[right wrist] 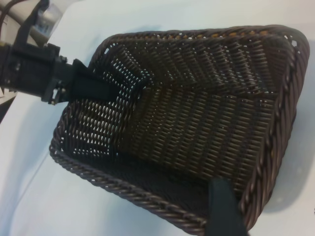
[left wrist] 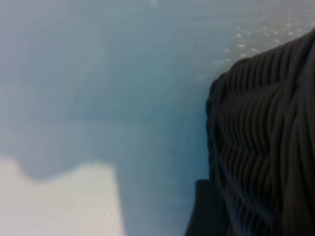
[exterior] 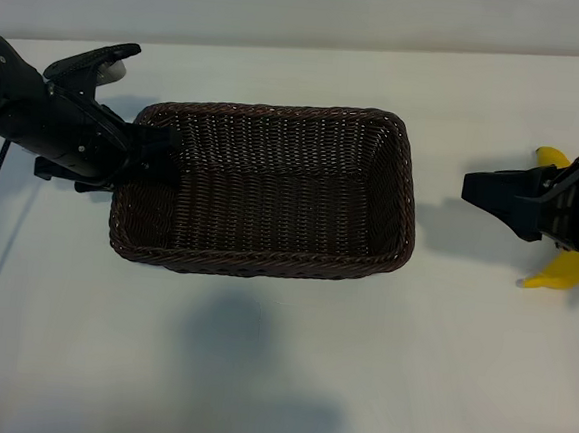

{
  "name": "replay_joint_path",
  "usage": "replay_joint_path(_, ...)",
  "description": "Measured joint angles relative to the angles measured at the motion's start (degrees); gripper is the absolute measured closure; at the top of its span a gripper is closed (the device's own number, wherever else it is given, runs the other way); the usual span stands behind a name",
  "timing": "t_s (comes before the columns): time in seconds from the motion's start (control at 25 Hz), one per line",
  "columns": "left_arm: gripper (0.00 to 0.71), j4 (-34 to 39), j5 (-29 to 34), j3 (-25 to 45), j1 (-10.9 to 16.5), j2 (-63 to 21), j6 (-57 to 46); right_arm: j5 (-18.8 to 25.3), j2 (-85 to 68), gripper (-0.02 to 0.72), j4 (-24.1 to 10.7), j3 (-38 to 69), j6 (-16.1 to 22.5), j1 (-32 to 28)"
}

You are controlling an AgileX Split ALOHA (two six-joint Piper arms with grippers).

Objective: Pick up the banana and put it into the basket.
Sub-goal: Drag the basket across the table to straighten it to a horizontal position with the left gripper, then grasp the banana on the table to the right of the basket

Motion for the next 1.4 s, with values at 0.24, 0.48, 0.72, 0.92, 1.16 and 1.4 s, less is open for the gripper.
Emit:
replay_joint_path(0.24,0.131,5.6,1.1,0.0,0.0,-2.9,-4.1,0.0,0.0,0.257,0.0,0.0,0.0,0.0)
replay_joint_path(0.48,0.131,7.3,3.7,-0.1,0.0,-8.6,-5.8,0.0,0.0,0.257,0.0,0.0,0.0,0.0)
replay_joint_path(0.72,0.131,8.8,6.5,-0.1,0.0,-12.4,-6.2,0.0,0.0,0.257,0.0,0.0,0.0,0.0)
replay_joint_path(0.92,0.131,12.4,10.2,-0.1,0.0,-14.1,-6.7,0.0,0.0,0.257,0.0,0.0,0.0,0.0)
replay_joint_path(1.16,0.131,24.4,18.4,-0.1,0.0,-18.5,-13.4,0.0,0.0,0.257,0.0,0.0,0.0,0.0)
replay_joint_path(1.4,0.131,35.4,25.3,-0.1,0.0,-26.2,-23.0,0.0,0.0,0.257,0.0,0.0,0.0,0.0)
